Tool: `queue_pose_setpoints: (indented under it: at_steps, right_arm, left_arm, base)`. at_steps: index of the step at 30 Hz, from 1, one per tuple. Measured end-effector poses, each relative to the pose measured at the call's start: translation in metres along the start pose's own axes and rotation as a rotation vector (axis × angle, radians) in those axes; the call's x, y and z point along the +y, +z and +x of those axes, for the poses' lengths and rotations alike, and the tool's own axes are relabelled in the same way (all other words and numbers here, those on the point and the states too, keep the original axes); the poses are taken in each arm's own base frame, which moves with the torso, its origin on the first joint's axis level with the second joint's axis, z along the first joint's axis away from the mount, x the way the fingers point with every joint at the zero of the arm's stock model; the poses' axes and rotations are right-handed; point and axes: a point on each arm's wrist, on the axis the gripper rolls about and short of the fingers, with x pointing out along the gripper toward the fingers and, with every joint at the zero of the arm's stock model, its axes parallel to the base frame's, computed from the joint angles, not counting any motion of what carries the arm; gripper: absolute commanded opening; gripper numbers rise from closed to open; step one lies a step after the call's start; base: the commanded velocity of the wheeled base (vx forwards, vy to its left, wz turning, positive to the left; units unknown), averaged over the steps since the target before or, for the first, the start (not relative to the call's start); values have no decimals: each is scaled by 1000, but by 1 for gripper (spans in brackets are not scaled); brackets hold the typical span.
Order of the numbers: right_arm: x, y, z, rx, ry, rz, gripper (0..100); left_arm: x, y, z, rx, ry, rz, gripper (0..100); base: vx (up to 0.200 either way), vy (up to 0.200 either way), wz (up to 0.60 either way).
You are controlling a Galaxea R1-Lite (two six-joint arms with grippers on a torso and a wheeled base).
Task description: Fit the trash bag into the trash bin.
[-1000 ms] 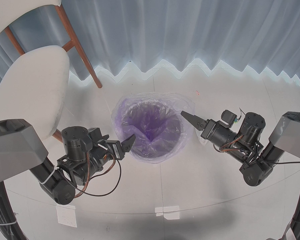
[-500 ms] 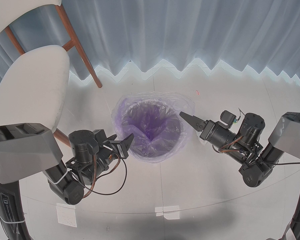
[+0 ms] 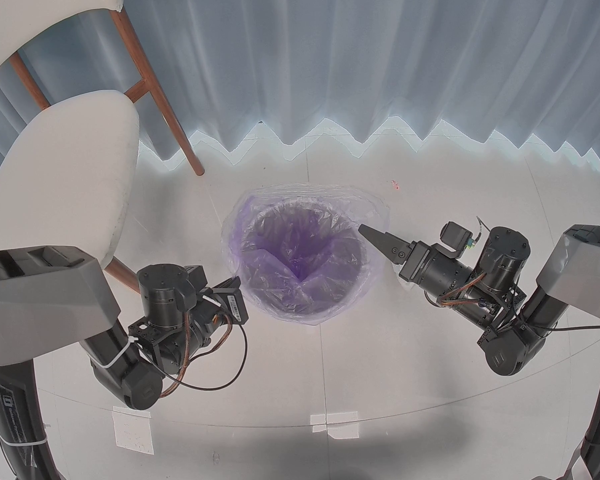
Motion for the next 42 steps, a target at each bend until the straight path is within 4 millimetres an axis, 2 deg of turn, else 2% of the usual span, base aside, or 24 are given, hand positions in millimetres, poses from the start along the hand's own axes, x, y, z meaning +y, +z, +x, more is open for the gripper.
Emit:
queue_pose_setpoints:
  at_steps: [8, 17, 32, 42]
  right_arm:
    - [0, 0, 0, 0, -1, 0, 100]
    - [0, 0, 0, 0, -1, 0, 100]
    - [-5, -7, -1, 21, -15, -31, 100]
    - [-6, -10, 0, 29, -19, -29, 100]
  left_arm:
    - [17, -8, -9, 89, 101, 25, 0]
    - [38, -44, 4, 188, 156, 30, 0]
    - [44, -79, 29, 213, 158, 27, 0]
    - [41, -85, 35, 213, 149, 19, 0]
  base:
    - [0, 0, 0]
    - [0, 0, 0]
    - [0, 0, 0]
    - [0, 0, 0]
